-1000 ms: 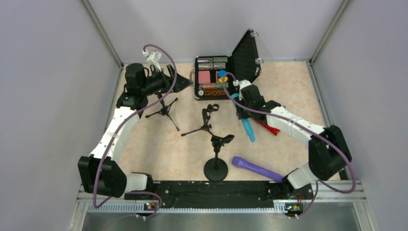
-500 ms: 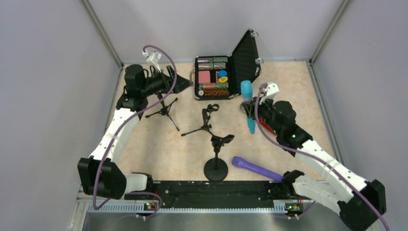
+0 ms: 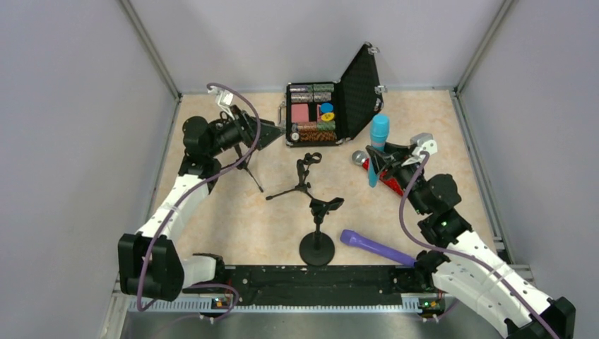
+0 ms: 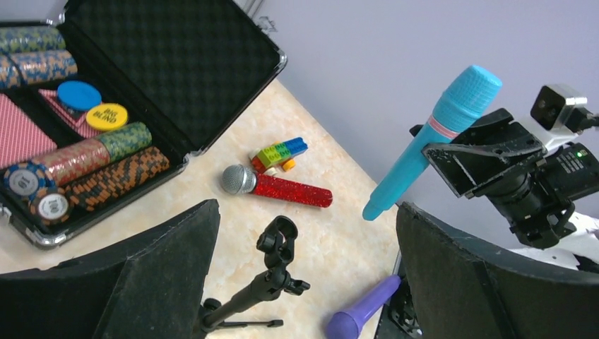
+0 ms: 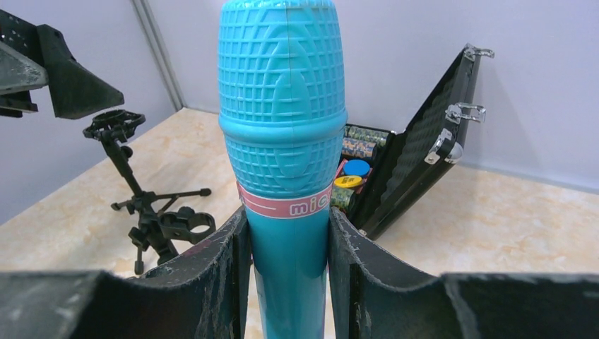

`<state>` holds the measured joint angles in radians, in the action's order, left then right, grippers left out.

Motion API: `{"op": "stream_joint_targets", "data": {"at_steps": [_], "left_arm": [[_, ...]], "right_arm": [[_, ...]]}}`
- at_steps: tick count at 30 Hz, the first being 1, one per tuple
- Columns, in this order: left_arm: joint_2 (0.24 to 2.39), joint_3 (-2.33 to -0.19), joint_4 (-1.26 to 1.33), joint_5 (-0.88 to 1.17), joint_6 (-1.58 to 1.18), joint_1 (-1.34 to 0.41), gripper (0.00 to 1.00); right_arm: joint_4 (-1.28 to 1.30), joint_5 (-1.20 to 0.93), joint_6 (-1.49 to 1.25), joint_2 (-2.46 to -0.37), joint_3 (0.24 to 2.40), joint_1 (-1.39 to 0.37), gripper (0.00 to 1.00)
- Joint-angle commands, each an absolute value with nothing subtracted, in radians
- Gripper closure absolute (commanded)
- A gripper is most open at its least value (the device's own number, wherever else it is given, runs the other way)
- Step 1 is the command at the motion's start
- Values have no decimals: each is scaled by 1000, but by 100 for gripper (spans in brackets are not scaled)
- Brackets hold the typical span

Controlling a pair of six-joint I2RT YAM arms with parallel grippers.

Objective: Attach the microphones to the stand

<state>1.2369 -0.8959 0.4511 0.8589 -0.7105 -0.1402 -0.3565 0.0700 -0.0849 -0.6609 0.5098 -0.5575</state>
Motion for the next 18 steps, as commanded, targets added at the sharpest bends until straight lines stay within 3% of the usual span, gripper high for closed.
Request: {"op": "stream_joint_targets", "data": {"at_steps": [1, 10, 18], "left_arm": [[1162, -865, 727, 890, -725, -149, 1], [1148, -950, 336, 916, -348, -304, 1], [1186, -1045, 5, 790, -50, -421, 1]], "right_arm": [[-433, 62, -70, -647, 512, -553, 100], [-442, 25, -70, -665, 511, -554, 100], [-456, 6, -90, -681, 503, -555, 100]]}}
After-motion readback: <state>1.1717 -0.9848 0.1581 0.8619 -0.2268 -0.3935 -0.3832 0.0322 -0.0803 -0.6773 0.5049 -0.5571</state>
